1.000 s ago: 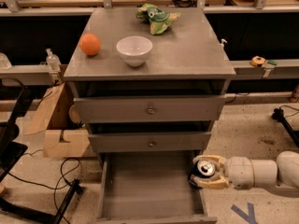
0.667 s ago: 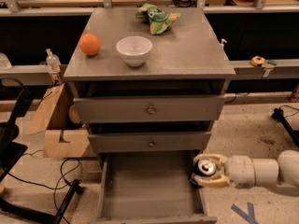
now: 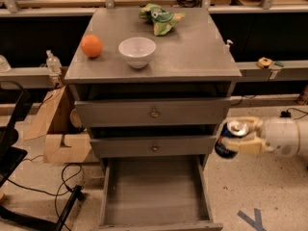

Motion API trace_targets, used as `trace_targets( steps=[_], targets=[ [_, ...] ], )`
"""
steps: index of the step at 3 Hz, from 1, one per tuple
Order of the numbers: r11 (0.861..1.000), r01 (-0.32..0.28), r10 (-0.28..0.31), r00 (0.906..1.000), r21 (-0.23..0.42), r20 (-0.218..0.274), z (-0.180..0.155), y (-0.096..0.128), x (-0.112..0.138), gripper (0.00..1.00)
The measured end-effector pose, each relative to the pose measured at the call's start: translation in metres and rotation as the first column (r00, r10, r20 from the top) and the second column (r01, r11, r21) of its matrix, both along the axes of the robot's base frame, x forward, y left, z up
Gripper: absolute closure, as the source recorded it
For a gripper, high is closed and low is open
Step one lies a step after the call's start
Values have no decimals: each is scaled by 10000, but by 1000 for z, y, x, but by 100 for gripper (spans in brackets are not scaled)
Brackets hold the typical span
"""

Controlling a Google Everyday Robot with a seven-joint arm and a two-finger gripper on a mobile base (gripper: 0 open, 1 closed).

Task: Pick pepsi can from bottom drawer and place on counter

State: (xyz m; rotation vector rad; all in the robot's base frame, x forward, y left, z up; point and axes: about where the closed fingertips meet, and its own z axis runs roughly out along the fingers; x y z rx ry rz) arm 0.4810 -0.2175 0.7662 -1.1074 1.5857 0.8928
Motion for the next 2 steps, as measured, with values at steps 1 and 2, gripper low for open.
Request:
trace_targets(
  steps=[1,2],
  targets=[
    [9990,423,-426,9990,-140,-158,83,-17,32,100],
    [9981,596,-601,9972,-124,-445,137,-21,68,100]
  ],
)
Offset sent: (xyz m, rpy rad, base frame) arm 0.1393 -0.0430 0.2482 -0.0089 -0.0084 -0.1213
